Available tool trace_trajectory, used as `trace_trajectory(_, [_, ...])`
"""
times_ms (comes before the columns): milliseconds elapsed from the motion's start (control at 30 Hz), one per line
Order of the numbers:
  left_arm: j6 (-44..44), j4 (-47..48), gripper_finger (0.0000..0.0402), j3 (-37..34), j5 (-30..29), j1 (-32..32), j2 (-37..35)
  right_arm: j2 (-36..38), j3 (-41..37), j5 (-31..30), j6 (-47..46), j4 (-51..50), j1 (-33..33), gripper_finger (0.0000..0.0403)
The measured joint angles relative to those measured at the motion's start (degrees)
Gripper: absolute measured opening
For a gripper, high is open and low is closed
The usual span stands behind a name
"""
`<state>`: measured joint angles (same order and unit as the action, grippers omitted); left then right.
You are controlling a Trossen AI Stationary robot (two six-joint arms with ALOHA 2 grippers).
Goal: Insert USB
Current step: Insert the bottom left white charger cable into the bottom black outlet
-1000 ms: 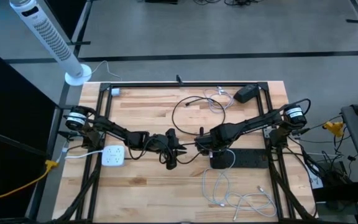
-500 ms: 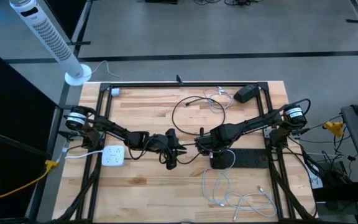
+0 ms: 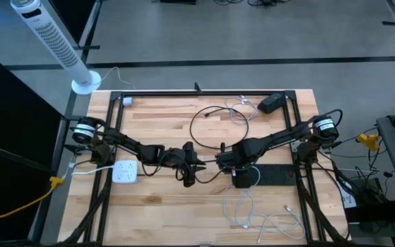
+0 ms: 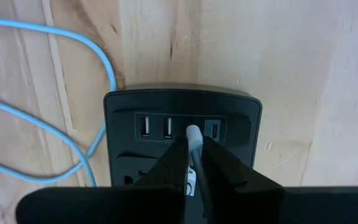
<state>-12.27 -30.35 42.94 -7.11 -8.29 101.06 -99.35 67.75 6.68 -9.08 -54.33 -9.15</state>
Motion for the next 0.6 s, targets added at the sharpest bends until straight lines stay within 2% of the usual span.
trace_trajectory(600, [0.0, 0.06, 0.0065, 0.0, 0.0, 0.0, 0.0, -2.75, -1.75, 0.94, -0.04, 3.63, -0.11, 0.0014])
